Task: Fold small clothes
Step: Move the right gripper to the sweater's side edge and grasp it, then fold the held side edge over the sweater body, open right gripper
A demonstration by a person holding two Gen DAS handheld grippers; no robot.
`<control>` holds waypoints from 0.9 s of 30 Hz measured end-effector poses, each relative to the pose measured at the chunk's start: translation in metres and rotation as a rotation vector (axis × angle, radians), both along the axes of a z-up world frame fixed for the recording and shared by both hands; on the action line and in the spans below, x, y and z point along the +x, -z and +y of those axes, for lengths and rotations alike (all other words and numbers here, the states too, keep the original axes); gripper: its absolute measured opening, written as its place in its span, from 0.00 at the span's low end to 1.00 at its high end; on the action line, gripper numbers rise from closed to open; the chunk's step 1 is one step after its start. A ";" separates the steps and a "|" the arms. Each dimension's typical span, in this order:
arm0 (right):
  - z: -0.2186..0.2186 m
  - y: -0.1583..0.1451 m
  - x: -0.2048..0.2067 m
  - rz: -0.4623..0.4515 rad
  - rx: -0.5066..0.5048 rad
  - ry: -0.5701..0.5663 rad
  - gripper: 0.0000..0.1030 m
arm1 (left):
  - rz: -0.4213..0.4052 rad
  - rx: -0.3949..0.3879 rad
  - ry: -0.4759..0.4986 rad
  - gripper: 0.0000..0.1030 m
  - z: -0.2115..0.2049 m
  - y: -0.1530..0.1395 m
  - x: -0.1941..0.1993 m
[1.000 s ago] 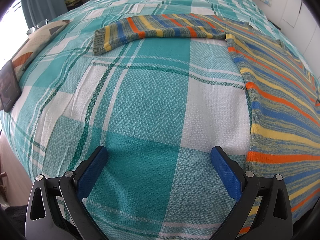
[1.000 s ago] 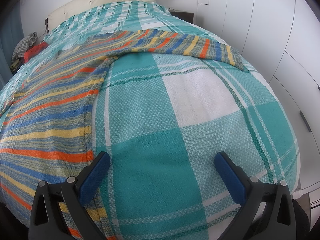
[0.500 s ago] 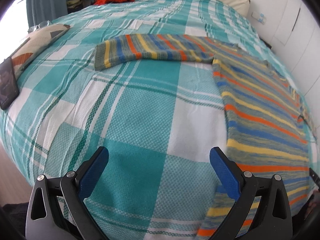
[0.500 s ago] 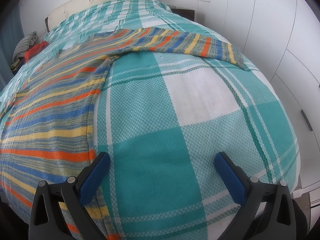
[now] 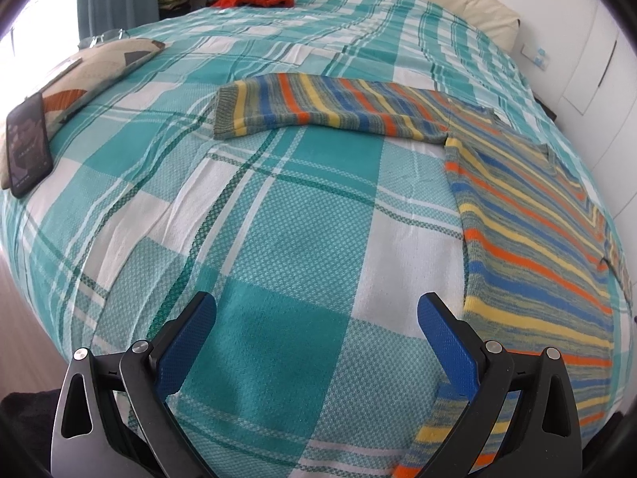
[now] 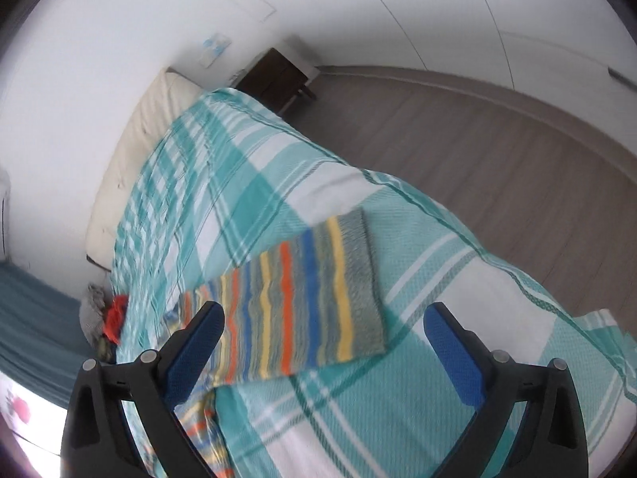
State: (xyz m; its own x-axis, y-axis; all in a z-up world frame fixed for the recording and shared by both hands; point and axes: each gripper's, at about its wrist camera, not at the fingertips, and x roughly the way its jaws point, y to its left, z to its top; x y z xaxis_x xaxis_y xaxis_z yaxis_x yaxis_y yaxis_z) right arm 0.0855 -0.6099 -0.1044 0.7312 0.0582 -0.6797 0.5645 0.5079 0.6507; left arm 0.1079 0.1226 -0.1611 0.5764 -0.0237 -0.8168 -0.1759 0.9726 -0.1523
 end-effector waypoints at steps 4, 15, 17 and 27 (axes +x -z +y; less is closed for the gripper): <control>-0.018 0.020 0.024 0.044 0.067 -0.014 0.81 | 0.021 0.006 -0.010 0.98 -0.003 0.005 0.003; -0.002 0.021 0.077 0.267 -0.103 -0.224 0.04 | 0.074 0.093 0.004 0.99 -0.016 0.017 0.013; 0.005 0.003 0.081 0.242 -0.157 -0.222 0.04 | 0.075 0.081 -0.002 0.99 -0.014 0.016 0.013; 0.185 -0.152 0.166 -0.134 -0.288 -0.619 0.04 | 0.078 0.059 0.006 0.99 -0.011 0.013 0.015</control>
State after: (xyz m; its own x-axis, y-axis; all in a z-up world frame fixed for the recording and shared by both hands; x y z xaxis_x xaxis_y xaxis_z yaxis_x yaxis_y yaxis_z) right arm 0.2513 -0.4253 0.0478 0.7002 0.3225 -0.6369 0.0398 0.8731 0.4859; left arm 0.1227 0.1115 -0.1738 0.5106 0.0229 -0.8595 -0.1796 0.9804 -0.0806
